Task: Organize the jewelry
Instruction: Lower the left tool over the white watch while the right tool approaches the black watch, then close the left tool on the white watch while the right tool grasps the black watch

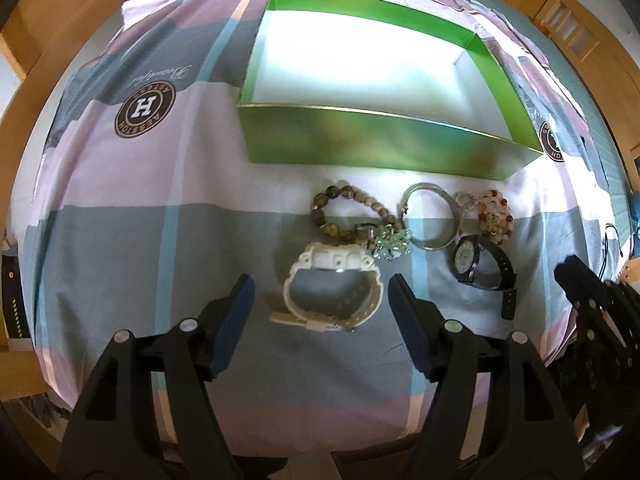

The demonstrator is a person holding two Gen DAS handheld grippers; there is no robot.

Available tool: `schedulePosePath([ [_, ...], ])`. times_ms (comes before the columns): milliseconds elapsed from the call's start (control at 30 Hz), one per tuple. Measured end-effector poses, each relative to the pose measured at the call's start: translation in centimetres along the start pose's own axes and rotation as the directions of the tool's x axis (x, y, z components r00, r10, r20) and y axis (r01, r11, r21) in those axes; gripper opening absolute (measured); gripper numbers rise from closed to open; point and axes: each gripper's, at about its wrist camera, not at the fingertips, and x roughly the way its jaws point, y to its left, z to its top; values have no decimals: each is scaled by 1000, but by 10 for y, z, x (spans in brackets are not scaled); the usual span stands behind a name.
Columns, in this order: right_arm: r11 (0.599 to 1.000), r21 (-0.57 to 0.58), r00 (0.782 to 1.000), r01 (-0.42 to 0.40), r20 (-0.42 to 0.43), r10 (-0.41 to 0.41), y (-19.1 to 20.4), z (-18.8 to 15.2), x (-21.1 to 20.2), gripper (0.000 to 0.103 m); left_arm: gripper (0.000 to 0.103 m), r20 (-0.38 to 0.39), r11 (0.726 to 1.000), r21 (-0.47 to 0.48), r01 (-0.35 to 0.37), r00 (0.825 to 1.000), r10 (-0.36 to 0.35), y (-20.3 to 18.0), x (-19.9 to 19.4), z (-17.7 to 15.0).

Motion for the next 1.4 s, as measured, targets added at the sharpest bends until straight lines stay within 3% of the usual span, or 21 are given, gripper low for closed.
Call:
schedulePosePath([
  [200, 998, -53, 999, -41, 6, 41, 3, 22, 16, 13, 71, -8, 1000, 20, 22, 1000, -22, -1, 2, -4],
  [533, 957, -159, 970, -241, -21, 241, 6, 51, 65, 12, 71, -21, 1000, 2, 12, 1000, -12, 15, 18, -9],
  [633, 953, -137, 962, -271, -26, 270, 1, 43, 74, 13, 64, -63, 998, 32, -53, 997, 55, 7, 37, -9],
  [700, 957, -138, 966, -256, -81, 247, -2, 39, 80, 12, 46, -79, 996, 53, -68, 994, 72, 1, 46, -8],
  [767, 963, -134, 971, -234, -90, 223, -10, 40, 76, 13, 34, -88, 993, 69, -93, 991, 99, -5, 54, -6],
  [800, 960, -119, 965, -252, -101, 241, -15, 40, 72, 14, 31, -81, 992, 75, -102, 991, 108, -8, 55, -4],
  [867, 952, -109, 952, -285, -150, 268, -20, 36, 70, 42, 32, -80, 992, 77, -100, 991, 106, -13, 57, 0],
  [967, 952, -138, 953, -273, -176, 247, -18, 25, 67, 43, 43, -80, 991, 75, -106, 990, 112, -19, 60, 8],
  [1033, 948, -154, 948, -279, -203, 246, -11, 17, 73, 43, 44, -77, 990, 84, -114, 990, 121, -25, 61, 11],
  [1100, 951, -161, 948, -265, -223, 227, -8, 11, 82, 35, 44, -74, 988, 97, -119, 989, 127, -33, 62, 14],
  [1133, 949, -166, 944, -270, -238, 227, -6, 10, 88, 25, 42, -72, 986, 107, -124, 989, 133, -35, 62, 13],
  [1200, 946, -177, 947, -272, -223, 231, -3, 11, 85, 5, 20, -77, 988, 102, -112, 990, 121, -35, 60, 13],
  [1267, 942, -174, 945, -288, -211, 250, -2, 15, 78, 3, 10, -79, 993, 81, -91, 992, 98, -31, 56, 12],
  [1400, 937, -165, 946, -308, -158, 283, -6, 23, 62, 3, 10, -54, 995, 61, -81, 995, 84, -24, 46, 12],
])
